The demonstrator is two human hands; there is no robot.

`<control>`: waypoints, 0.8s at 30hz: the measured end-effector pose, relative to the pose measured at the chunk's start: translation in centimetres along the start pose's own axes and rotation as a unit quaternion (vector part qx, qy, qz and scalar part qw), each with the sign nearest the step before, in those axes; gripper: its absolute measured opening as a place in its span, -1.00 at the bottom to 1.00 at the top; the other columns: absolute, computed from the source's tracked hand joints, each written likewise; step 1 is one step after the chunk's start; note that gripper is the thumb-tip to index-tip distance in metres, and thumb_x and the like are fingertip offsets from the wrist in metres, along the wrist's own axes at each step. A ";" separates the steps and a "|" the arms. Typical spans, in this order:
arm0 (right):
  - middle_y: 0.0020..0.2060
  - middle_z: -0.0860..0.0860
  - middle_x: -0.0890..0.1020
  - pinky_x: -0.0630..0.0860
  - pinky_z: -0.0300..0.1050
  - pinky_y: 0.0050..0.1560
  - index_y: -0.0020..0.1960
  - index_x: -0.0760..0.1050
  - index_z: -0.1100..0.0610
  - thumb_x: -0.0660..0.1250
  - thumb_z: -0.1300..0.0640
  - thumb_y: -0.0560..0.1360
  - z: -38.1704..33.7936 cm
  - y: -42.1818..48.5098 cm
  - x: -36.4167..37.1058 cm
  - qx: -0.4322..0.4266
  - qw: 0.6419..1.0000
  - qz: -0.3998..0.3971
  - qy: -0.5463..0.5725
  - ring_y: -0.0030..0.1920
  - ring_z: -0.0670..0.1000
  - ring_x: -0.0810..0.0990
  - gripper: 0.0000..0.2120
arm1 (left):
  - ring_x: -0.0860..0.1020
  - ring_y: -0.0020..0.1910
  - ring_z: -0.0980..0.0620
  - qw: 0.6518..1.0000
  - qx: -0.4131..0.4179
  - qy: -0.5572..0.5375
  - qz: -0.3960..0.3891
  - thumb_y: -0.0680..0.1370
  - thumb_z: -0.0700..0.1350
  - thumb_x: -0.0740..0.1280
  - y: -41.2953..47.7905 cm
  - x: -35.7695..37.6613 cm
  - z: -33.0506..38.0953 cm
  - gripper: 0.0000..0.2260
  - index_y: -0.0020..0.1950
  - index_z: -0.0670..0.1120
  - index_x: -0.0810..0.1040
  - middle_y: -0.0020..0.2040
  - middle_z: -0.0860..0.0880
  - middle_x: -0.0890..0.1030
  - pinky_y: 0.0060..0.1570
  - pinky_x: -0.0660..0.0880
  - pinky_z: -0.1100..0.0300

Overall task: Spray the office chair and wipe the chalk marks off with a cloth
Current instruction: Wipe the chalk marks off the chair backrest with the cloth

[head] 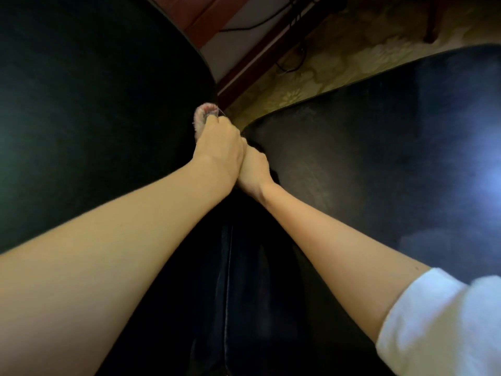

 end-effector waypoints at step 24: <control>-0.09 0.00 0.63 0.29 -0.38 -0.25 0.02 0.53 0.10 0.30 0.12 0.49 0.3 -28.8 5.2 0.004 0.979 -0.205 0.000 -0.12 -0.09 0.53 -0.87 | 0.38 0.24 -0.15 0.976 0.060 -0.118 -0.173 0.62 -0.20 0.09 -25.0 0.6 10.7 -0.75 0.25 -0.17 0.43 0.18 -0.15 0.50 0.43 0.08 -0.07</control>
Point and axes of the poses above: each hand's wrist, its own y-axis towards the middle knuckle, its own x-axis out of the palm, z = x × y, the point moved 7 cm from there along y, towards the middle knuckle
